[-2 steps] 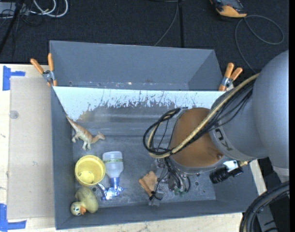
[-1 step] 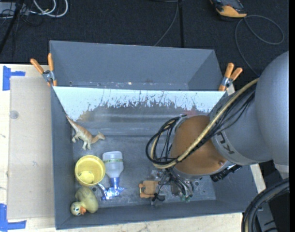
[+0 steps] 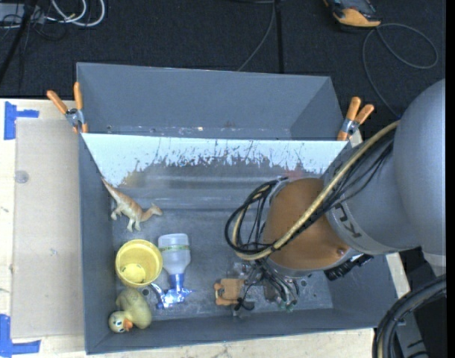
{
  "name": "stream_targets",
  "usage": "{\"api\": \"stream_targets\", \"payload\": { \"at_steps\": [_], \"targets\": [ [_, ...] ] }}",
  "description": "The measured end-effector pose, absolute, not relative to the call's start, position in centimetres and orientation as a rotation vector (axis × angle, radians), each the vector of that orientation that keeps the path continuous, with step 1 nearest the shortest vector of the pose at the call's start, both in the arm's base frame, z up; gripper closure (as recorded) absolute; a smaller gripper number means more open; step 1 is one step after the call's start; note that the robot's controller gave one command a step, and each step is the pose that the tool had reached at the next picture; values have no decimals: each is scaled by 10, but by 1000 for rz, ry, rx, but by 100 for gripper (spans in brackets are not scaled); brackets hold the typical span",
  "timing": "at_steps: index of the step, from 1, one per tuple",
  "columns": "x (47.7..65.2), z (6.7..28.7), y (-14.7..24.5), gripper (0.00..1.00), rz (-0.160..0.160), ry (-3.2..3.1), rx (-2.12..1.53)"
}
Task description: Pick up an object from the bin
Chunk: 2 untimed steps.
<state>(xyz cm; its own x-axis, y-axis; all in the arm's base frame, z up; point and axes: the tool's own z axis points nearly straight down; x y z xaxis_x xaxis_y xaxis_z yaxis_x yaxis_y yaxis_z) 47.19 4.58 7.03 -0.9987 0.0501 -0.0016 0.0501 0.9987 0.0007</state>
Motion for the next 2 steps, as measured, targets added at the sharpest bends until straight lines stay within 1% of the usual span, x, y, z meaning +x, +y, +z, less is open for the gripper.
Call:
{"api": "stream_targets", "payload": {
  "at_steps": [1,2],
  "targets": [
    [470,76,46,100,0,3145,79],
    [468,98,45,100,-1,3155,79]
  ]
}}
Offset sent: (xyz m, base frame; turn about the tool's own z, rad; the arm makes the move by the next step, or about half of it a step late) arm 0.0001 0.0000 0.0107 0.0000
